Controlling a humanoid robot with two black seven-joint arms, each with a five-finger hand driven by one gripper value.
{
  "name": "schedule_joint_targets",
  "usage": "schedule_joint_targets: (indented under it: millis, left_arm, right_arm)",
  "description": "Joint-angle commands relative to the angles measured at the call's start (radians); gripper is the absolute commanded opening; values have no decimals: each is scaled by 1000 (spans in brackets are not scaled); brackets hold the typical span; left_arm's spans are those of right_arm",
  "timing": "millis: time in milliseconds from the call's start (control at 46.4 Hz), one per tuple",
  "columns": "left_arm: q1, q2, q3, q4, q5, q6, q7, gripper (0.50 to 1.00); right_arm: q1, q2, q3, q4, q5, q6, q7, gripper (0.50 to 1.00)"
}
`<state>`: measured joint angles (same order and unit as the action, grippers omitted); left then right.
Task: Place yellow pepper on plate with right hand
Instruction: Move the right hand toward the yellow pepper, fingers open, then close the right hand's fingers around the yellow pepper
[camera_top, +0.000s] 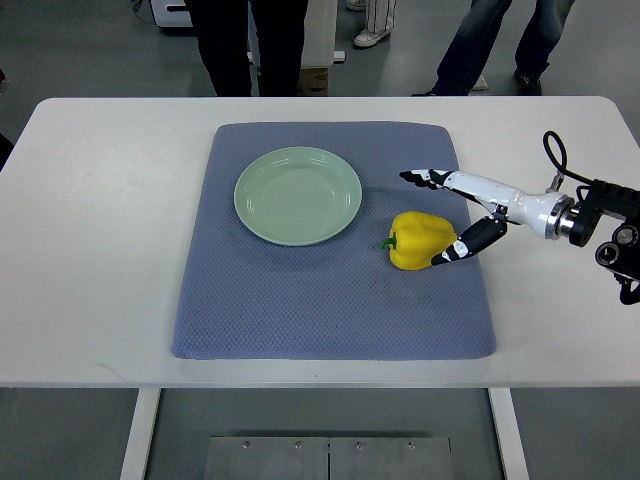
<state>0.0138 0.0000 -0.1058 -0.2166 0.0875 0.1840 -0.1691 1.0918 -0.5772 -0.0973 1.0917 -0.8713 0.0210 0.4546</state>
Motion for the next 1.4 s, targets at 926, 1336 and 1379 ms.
schedule_joint_targets:
  millis: [926, 1336, 1379]
  left_arm:
    - [0, 0, 0, 0, 0, 0, -1, 1000]
    - [0, 0, 0, 0, 1, 0, 0, 1000]
    - [0, 0, 0, 0, 1, 0, 0, 1000]
  right_arm:
    - [0, 80, -91, -70, -2, -39, -1, 638]
    - [36, 82, -79, -76, 11, -36, -2, 500]
    - [42, 82, -72, -76, 12, -36, -7, 500]
